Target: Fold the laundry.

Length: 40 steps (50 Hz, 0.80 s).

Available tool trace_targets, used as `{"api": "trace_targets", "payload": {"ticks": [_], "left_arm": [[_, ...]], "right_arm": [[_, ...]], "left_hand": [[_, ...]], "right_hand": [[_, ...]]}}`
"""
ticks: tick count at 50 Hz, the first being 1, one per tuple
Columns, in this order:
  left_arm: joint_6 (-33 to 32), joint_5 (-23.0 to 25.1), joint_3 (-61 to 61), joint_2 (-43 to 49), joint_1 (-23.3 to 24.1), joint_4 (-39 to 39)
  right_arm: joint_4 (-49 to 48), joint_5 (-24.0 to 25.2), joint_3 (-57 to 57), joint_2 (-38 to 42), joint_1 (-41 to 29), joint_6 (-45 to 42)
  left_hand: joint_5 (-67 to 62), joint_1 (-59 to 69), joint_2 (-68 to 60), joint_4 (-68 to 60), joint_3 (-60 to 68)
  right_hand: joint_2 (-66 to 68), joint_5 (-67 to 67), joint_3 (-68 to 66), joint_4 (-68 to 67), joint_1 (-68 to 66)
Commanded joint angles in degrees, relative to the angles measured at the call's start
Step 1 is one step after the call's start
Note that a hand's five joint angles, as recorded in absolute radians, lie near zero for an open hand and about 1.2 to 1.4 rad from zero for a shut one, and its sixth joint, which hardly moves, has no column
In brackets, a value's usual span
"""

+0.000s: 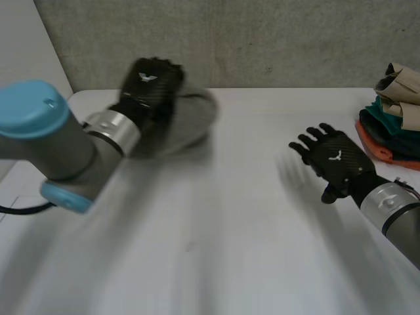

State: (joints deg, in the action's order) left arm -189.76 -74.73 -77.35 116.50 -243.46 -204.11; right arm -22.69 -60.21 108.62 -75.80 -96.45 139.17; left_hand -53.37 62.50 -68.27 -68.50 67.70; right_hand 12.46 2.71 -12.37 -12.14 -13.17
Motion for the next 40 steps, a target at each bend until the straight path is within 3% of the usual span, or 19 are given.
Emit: {"api": "trace_targets", "payload": {"ticks": [1, 4, 10, 14, 20, 24, 32, 38, 40], "left_arm": [[3.1, -0.4, -0.1, 6.7, 12.1, 5.4], [2.9, -0.2, 1.8, 9.1, 14.4, 8.5], [3.0, -0.9, 2.0, 7.1, 13.7, 10.8], [2.6, -2.1, -1.2, 1.4, 10.1, 11.9], [-0.6, -2.6, -8.0, -4.5, 4.7, 13.1], [-4.7, -1.8, -8.8, -3.2, 0.2, 12.9], [-17.5, 3.1, -0.9, 9.5, -4.3, 13.9], [-19.3, 3.8, 5.4, 15.7, -4.7, 16.3], [-19.2, 3.6, 7.9, 18.1, -4.7, 17.1]], "right_arm": [[0.4, -5.2, -2.3, -0.2, 0.0, 6.8], [1.5, -5.7, -2.8, -0.2, 0.1, 8.9], [4.9, -5.9, -4.1, -0.2, 1.2, 10.6], [10.2, -5.8, -5.8, -0.5, 1.8, 11.7], [27.2, -5.2, -10.0, -0.8, 1.8, 10.9], [34.3, -4.7, -9.7, -1.0, 1.0, 10.5], [21.7, -5.8, -4.0, 0.0, -3.7, 11.0], [11.9, -11.3, -2.7, 5.6, -6.8, 11.2], [11.2, -12.6, -2.8, 6.5, -6.9, 10.8]], "left_hand": [[2.3, -1.5, 7.2, 7.5, -6.7], [53.4, -52.5, 58.3, 58.5, -57.7], [53.4, -52.5, 58.3, 58.5, -57.7], [53.2, -52.3, 58.1, 58.3, -57.5], [53.0, -52.1, 57.9, 58.1, -57.3], [52.2, -51.3, 57.1, 57.3, -56.5], [51.6, -50.8, 56.5, 56.8, -56.0], [47.3, -46.4, 52.2, 52.4, -51.6], [39.6, -38.7, 44.5, 44.7, -43.9]], "right_hand": [[-2.5, -2.7, 2.4, 2.1, 3.2], [-2.5, -2.7, 2.4, 2.1, 3.2], [-2.5, -2.7, 2.4, 2.1, 3.2], [-2.5, -2.7, 2.4, 2.1, 3.2], [-2.5, -2.7, 2.4, 2.1, 3.2], [-2.5, -2.7, 2.4, 2.1, 3.2], [-2.5, -2.7, 2.4, 2.1, 3.2], [6.0, 5.8, -6.1, -6.3, -5.3], [10.9, 10.6, -11.0, -11.2, -10.2]]}}
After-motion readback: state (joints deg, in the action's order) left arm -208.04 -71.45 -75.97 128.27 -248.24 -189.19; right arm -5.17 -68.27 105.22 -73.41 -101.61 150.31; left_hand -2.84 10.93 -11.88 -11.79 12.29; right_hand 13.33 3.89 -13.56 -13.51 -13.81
